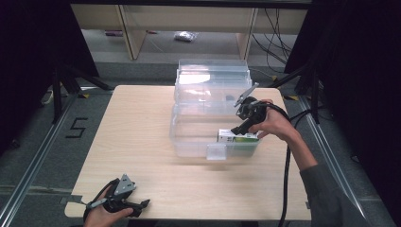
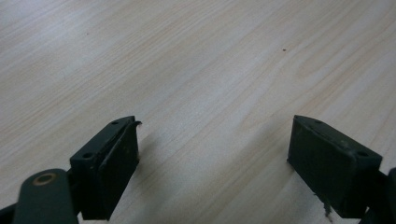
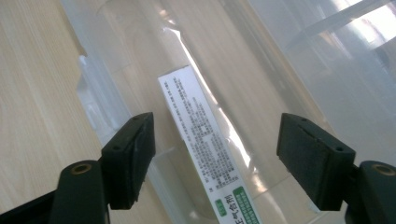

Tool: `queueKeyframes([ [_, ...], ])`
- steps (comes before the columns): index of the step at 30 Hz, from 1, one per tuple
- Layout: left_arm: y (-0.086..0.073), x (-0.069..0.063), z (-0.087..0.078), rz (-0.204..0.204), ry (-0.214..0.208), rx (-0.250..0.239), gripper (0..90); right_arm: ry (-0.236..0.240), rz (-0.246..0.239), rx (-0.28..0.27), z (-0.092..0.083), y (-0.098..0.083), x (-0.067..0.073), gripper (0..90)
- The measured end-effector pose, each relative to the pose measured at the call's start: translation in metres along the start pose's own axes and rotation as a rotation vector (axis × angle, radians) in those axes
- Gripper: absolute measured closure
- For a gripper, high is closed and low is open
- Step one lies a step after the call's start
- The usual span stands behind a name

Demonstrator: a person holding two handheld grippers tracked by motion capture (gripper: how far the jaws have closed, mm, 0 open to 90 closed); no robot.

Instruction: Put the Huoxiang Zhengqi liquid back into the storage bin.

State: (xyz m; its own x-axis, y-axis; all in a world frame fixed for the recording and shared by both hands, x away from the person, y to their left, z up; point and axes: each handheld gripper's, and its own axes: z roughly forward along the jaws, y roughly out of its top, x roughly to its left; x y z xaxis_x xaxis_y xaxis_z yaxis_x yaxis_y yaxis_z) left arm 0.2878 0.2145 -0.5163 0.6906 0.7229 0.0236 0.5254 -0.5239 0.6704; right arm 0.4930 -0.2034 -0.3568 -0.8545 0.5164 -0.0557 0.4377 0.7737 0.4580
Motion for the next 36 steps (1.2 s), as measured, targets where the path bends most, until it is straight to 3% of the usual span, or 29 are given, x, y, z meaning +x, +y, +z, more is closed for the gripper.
queueKeyframes([
  [2,0.000,-0.001,0.001,-0.009,0.001,-0.007,15.8,0.002,0.000,-0.034,0.000,-0.002,0.001,26.2],
  [5,0.000,-0.001,0.000,-0.010,-0.003,-0.003,15.8,0.016,0.047,-0.079,-0.002,-0.007,0.003,26.0],
  [6,0.000,0.000,0.000,0.007,-0.002,0.012,15.8,0.014,0.053,-0.084,-0.004,-0.008,0.004,25.8],
  [7,0.000,-0.001,0.001,-0.013,0.001,-0.002,15.7,0.014,0.058,-0.100,-0.004,-0.009,0.004,25.6],
  [8,0.000,-0.001,0.001,-0.016,0.001,-0.003,15.8,0.016,0.083,-0.100,-0.005,-0.010,0.006,24.8],
  [13,0.000,-0.001,0.001,-0.015,0.002,-0.003,15.8,0.012,0.083,-0.139,-0.005,-0.013,0.010,23.9],
  [16,0.000,-0.001,0.001,-0.015,0.001,-0.006,15.8,0.020,0.114,-0.158,-0.006,-0.015,0.014,23.2],
  [18,0.000,-0.001,0.001,-0.015,0.001,-0.005,15.8,0.019,0.102,-0.168,-0.007,-0.015,0.015,22.5],
  [20,0.000,-0.001,0.001,-0.014,0.001,-0.003,15.7,0.000,0.118,-0.194,-0.007,-0.016,0.019,22.8],
  [21,0.001,0.001,-0.001,0.005,-0.008,0.018,15.8,0.008,0.138,-0.208,-0.007,-0.017,0.020,23.2],
  [24,0.000,0.001,-0.001,0.005,0.000,0.013,15.5,0.010,0.159,-0.226,-0.008,-0.020,0.021,23.6],
  [25,0.000,-0.001,0.000,-0.022,0.001,-0.010,15.5,0.004,0.171,-0.225,-0.008,-0.021,0.022,23.4],
  [26,0.000,0.000,-0.001,-0.008,0.003,0.011,15.4,0.010,0.154,-0.225,-0.008,-0.022,0.021,23.0],
  [27,0.000,-0.001,0.000,-0.028,-0.004,-0.002,15.5,0.014,0.178,-0.218,-0.010,-0.023,0.023,22.9],
  [28,0.000,0.001,-0.001,0.007,-0.001,0.014,15.5,-0.003,0.174,-0.218,-0.010,-0.024,0.023,23.0],
  [29,0.000,-0.001,0.001,-0.013,0.001,-0.005,15.5,0.013,0.187,-0.223,-0.010,-0.025,0.026,22.9],
  [35,0.000,-0.001,0.001,-0.020,0.005,-0.008,15.5,0.013,0.184,-0.236,-0.014,-0.026,0.030,22.7],
  [36,0.000,-0.001,0.001,-0.019,0.004,-0.008,15.5,-0.008,0.158,-0.256,-0.012,-0.027,0.030,22.6],
])
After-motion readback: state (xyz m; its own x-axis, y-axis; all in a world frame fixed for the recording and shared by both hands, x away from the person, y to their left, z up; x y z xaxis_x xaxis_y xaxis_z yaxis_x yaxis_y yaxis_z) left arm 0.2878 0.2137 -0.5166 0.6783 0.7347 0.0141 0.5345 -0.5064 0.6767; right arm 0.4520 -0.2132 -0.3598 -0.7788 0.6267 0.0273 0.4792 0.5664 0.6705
